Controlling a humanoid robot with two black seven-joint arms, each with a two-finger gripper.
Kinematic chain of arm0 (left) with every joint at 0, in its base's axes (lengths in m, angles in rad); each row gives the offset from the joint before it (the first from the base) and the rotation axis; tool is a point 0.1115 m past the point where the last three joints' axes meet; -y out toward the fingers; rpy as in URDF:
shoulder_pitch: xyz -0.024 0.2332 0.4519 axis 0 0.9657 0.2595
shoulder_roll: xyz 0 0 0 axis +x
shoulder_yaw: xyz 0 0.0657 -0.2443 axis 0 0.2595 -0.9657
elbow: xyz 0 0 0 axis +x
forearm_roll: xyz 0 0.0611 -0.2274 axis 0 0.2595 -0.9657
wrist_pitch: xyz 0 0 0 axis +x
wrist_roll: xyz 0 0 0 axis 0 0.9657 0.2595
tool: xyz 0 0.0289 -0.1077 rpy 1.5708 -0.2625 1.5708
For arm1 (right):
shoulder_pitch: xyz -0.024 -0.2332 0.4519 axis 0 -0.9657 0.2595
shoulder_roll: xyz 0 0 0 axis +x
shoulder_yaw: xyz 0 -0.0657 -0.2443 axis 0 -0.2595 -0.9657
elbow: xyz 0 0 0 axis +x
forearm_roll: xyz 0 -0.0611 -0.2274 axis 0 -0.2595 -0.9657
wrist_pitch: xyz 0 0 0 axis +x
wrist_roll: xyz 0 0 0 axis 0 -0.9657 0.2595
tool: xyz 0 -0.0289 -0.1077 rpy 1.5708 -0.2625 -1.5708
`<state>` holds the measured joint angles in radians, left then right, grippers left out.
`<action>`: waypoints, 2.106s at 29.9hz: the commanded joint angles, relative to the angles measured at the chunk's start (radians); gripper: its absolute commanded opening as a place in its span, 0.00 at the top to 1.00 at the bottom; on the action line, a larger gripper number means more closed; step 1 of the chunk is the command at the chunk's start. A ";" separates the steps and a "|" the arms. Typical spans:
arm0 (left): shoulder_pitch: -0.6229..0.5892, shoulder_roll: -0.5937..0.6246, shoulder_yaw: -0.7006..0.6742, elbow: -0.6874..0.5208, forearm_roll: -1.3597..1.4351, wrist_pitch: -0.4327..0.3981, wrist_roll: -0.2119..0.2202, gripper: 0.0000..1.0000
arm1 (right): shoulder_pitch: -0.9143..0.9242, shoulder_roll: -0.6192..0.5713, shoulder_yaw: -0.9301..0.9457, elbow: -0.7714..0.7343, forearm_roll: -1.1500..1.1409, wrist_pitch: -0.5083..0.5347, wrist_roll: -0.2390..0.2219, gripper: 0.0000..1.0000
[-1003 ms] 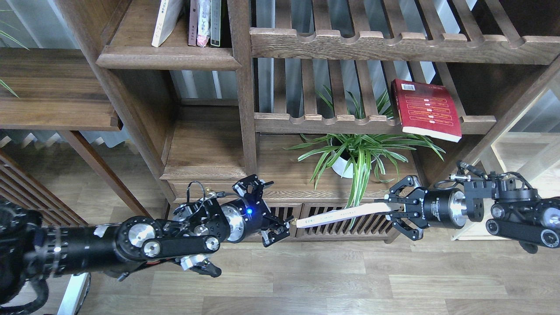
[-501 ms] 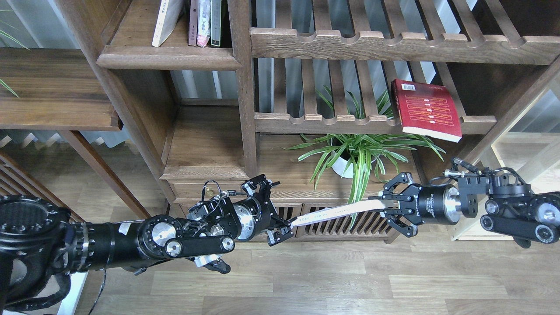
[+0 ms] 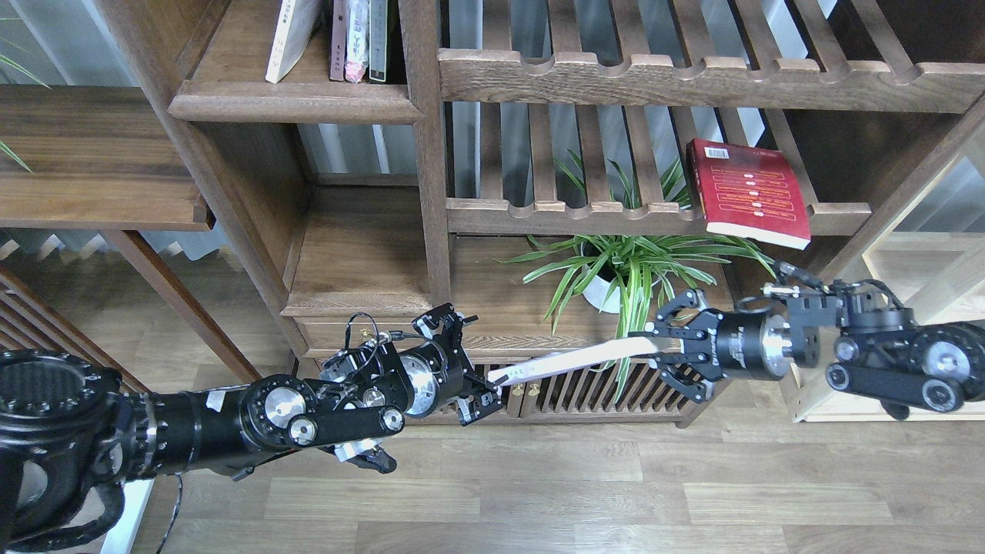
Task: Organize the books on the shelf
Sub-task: 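Grasp the white book's end with the left gripper, release the right gripper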
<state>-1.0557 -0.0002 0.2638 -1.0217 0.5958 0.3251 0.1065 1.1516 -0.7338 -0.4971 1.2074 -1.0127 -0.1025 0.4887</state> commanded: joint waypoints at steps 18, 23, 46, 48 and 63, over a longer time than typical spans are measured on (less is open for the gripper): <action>0.000 0.000 -0.012 0.003 -0.005 0.003 -0.002 0.18 | 0.057 0.093 -0.001 0.000 0.049 0.003 0.000 0.97; 0.000 0.000 -0.012 0.003 0.001 0.000 -0.005 0.57 | 0.057 0.097 -0.003 0.000 0.049 0.003 0.000 0.97; 0.022 0.000 -0.012 0.018 -0.005 0.017 -0.070 1.00 | 0.057 0.090 0.003 0.000 0.109 0.009 0.000 0.45; 0.022 0.000 -0.011 0.018 -0.005 0.017 -0.070 1.00 | 0.059 0.090 0.006 0.000 0.131 0.009 0.000 0.26; 0.059 0.000 -0.049 -0.049 -0.005 0.012 -0.071 1.00 | -0.027 -0.097 0.020 -0.107 0.184 0.030 0.000 0.00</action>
<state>-1.0044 0.0001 0.2393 -1.0401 0.5875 0.3334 0.0367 1.1557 -0.7764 -0.4772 1.1319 -0.8291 -0.0722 0.4885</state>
